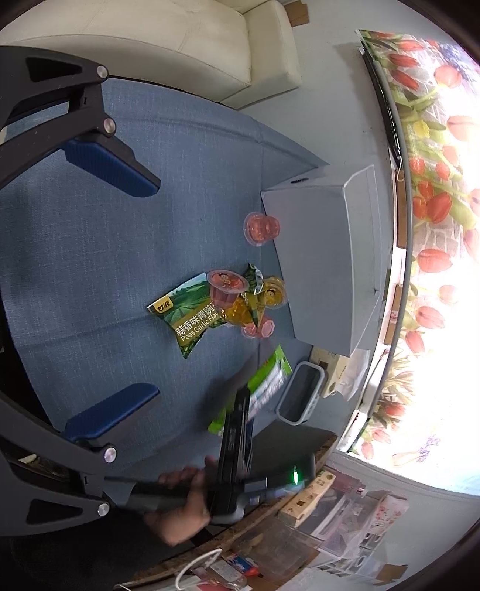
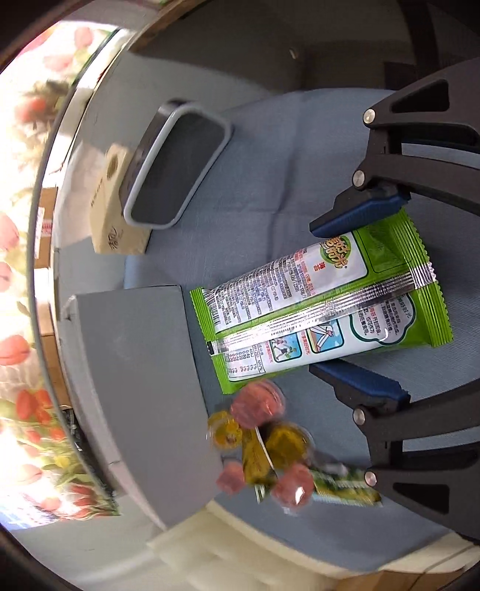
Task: Organize snacks
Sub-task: 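Grasp the green leaf-print snack bag with the left tool while the right tool holds its bag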
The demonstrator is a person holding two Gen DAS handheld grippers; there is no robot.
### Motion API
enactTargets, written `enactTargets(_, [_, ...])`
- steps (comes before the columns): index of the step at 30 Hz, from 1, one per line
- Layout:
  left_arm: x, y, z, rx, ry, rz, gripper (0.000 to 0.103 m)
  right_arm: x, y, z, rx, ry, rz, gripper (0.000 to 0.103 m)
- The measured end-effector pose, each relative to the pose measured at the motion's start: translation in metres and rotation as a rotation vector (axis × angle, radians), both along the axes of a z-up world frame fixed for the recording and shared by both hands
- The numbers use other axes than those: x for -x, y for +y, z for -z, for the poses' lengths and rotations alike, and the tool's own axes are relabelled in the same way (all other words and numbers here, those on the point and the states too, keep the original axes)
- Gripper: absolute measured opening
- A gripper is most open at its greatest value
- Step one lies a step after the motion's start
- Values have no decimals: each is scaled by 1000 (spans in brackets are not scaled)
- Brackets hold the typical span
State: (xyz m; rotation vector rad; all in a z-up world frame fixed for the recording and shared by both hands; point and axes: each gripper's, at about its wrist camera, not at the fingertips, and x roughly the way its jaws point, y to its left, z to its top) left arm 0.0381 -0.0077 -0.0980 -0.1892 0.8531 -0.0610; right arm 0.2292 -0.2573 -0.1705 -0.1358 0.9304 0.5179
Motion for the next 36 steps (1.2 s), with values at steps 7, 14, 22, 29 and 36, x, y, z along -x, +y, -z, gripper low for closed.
enactTargets(7, [-41,-21,30,-38,43,16,103,57,-21,-18,-38,-9,20,72])
enactTargets(14, [-89,-41,62,-55,126,-60,103,98,-42,-20,-108,25,61,72])
enactTargets(22, [-103,-56,81,-92,153,-55,102,96,-50,-17,-118,37,68,72])
enactTargets(29, [-104,-47,73,-66,147,-23,53,97,-49,-13,-131,55,65,72])
enactTargets(36, [-94,-25,72,87,150,-8,36,100,-42,-11,-136,55,50,72])
